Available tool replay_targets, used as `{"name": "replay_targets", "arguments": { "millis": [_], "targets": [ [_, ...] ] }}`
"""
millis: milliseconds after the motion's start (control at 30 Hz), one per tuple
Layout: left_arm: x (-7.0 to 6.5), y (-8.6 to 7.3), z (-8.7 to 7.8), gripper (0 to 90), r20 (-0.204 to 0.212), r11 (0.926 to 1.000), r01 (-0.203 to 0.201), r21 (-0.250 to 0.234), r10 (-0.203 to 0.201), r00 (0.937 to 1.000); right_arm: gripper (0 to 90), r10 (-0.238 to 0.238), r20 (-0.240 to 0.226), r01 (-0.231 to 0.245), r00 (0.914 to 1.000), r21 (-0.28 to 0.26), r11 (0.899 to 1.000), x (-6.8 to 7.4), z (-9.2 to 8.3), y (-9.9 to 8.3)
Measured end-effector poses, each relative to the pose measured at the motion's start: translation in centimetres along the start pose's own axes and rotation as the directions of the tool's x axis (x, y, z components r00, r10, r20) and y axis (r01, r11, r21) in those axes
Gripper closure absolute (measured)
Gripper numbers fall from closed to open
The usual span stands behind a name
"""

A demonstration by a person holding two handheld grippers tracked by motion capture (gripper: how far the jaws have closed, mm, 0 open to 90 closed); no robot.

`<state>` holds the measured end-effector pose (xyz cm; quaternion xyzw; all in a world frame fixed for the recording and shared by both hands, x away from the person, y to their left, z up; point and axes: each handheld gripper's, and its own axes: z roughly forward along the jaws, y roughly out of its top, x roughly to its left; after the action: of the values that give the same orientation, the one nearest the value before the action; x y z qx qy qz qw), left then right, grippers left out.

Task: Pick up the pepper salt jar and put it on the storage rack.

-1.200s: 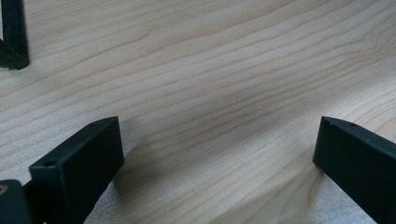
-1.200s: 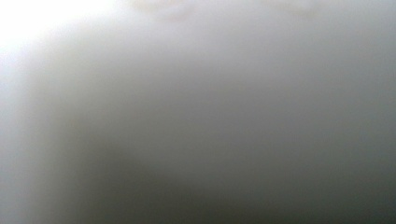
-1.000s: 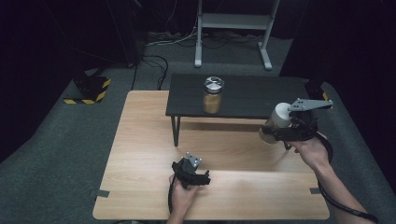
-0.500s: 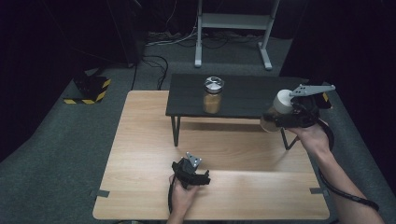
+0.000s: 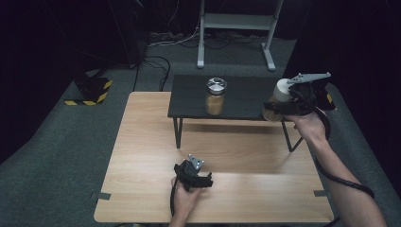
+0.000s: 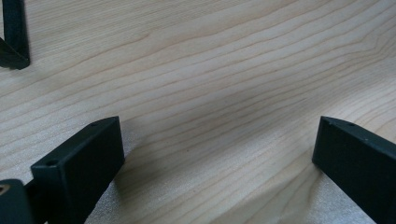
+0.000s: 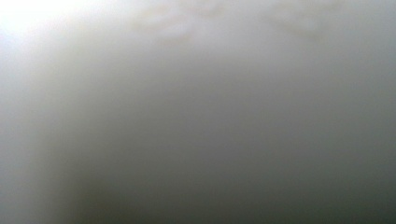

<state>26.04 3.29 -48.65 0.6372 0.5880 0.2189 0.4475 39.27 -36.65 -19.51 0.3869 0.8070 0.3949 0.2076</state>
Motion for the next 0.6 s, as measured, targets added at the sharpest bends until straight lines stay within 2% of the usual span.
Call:
{"name": "replay_targets", "arguments": {
  "millis": [367,600],
  "targets": [
    [0.0,0.1,0.0,2.1,0.000,1.0000,-0.002,0.003,0.002,1.0000,30.6,0.033,0.026,-0.033,0.9991,0.014,0.999,-0.5,1.4,0.9],
    [0.0,0.0,0.0,2.1,-0.002,1.0000,-0.002,0.002,0.002,1.0000,30.5,0.049,0.025,-0.049,0.9985,0.007,0.999,-0.8,1.8,1.0]
  ]
}}
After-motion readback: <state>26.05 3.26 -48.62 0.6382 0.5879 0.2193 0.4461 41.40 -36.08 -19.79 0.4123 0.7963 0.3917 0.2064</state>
